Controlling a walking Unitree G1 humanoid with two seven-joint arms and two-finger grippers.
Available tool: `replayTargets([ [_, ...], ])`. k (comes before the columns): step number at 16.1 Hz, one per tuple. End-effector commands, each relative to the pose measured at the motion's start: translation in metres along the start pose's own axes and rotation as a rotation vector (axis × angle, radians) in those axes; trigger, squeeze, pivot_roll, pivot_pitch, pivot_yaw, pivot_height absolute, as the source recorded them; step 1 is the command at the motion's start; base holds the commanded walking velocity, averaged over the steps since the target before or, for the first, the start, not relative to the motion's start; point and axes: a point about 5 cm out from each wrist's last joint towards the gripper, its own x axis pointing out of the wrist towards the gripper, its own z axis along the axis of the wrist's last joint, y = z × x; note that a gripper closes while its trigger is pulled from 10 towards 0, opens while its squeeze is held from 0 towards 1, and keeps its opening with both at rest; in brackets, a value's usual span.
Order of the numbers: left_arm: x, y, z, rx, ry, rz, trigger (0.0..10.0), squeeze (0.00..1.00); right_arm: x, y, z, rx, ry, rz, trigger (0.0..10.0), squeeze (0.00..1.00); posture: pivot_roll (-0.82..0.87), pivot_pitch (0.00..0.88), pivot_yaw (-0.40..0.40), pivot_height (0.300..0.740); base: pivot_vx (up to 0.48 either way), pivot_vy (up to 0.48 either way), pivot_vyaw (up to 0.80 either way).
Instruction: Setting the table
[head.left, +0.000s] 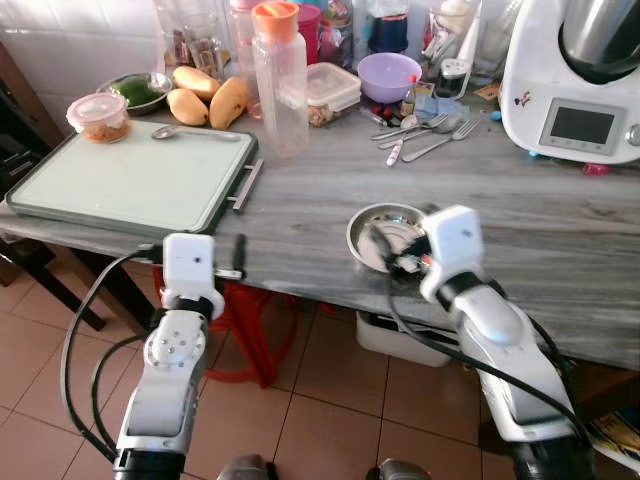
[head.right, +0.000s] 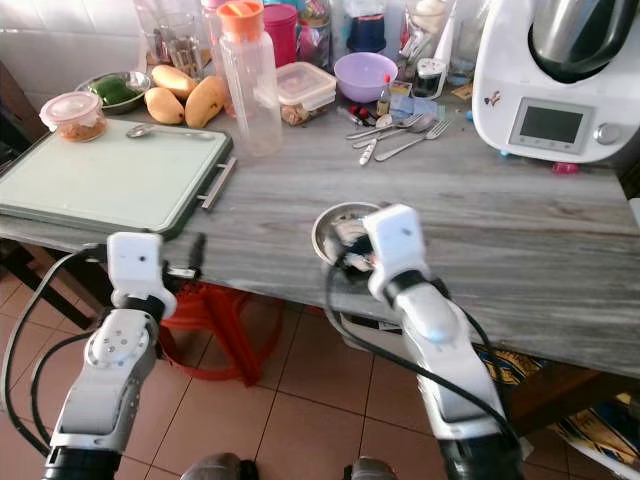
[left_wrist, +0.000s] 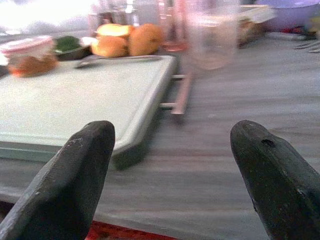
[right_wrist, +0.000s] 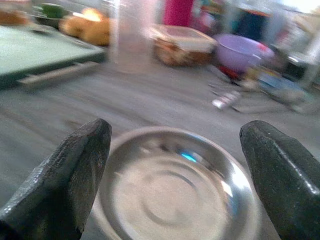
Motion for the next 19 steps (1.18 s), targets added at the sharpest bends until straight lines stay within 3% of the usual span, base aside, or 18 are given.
replayTargets([
  [1,0.003,0.005,0.001,0.017,-0.006,0.032,10.0,0.00,-0.005,-0.003,0.007,-0.013,-0.034,-0.049,10.0,0.00,-0.04,0.000,0.044,0.740,0.000,0.000,0.00],
  [3,0.002,0.006,-0.001,0.004,0.000,0.030,10.0,0.00,-0.009,-0.001,0.001,-0.028,-0.026,-0.095,10.0,0.00,-0.05,0.000,0.048,0.740,0.000,0.000,0.00],
  [4,0.002,0.004,-0.002,-0.004,0.007,0.016,10.0,0.00,-0.010,-0.004,-0.001,-0.053,-0.020,-0.175,10.0,0.00,-0.04,0.000,0.048,0.740,0.000,0.000,0.00],
  [5,0.001,0.003,-0.003,-0.002,0.007,0.013,10.0,0.00,-0.010,-0.006,-0.003,-0.148,-0.006,-0.217,10.0,0.00,-0.05,0.000,0.049,0.740,0.000,0.000,0.00],
  [6,0.000,-0.001,-0.005,-0.015,0.008,-0.008,10.0,0.00,-0.011,-0.004,-0.005,-0.014,-0.033,-0.183,10.0,0.00,-0.04,0.000,0.048,0.740,0.000,0.000,0.00],
  [8,-0.002,-0.003,-0.006,-0.007,0.008,-0.013,10.0,0.00,-0.013,-0.017,-0.001,-0.202,-0.088,-0.372,10.0,0.00,-0.04,0.000,0.048,0.740,0.000,0.000,0.00],
  [9,-0.002,-0.003,-0.007,-0.007,0.010,-0.013,10.0,0.00,-0.014,-0.018,-0.005,-0.166,-0.059,-0.374,10.0,0.00,-0.04,0.000,0.046,0.740,-0.247,0.000,0.00],
  [10,-0.003,-0.003,-0.008,-0.011,0.016,-0.012,10.0,0.00,-0.018,-0.010,-0.010,-0.023,-0.047,-0.258,10.0,0.00,-0.04,0.000,0.043,0.740,-0.251,0.000,0.00],
  [12,-0.003,-0.003,-0.009,-0.010,0.017,-0.015,10.0,0.00,-0.024,-0.012,-0.014,0.124,-0.065,-0.291,10.0,0.00,-0.04,0.000,0.043,0.740,-0.251,0.000,0.00],
  [13,-0.003,-0.003,-0.009,-0.009,0.016,-0.015,10.0,0.00,-0.024,-0.013,-0.016,0.052,-0.050,-0.310,10.0,0.00,-0.04,0.000,0.045,0.740,-0.251,0.000,0.00],
  [15,-0.002,-0.003,-0.009,-0.001,0.017,-0.018,10.0,0.00,-0.020,-0.012,-0.019,0.075,-0.044,-0.296,10.0,0.00,-0.04,0.000,0.046,0.740,-0.251,0.000,0.00],
  [16,-0.001,-0.002,-0.009,0.002,0.016,-0.020,10.0,0.00,-0.018,-0.015,-0.019,0.009,-0.032,-0.317,10.0,0.00,-0.04,0.000,0.045,0.740,-0.251,0.000,0.00],
  [18,0.001,-0.002,-0.009,0.004,0.013,-0.021,10.0,0.00,-0.016,-0.013,-0.020,0.093,-0.053,-0.287,10.0,0.00,-0.04,0.000,0.043,0.740,-0.253,0.000,0.00],
  [19,0.001,-0.002,-0.008,0.004,0.013,-0.022,10.0,0.00,-0.016,-0.014,-0.021,0.077,-0.046,-0.285,10.0,0.00,-0.04,0.000,0.043,0.740,-0.251,0.000,0.00],
])
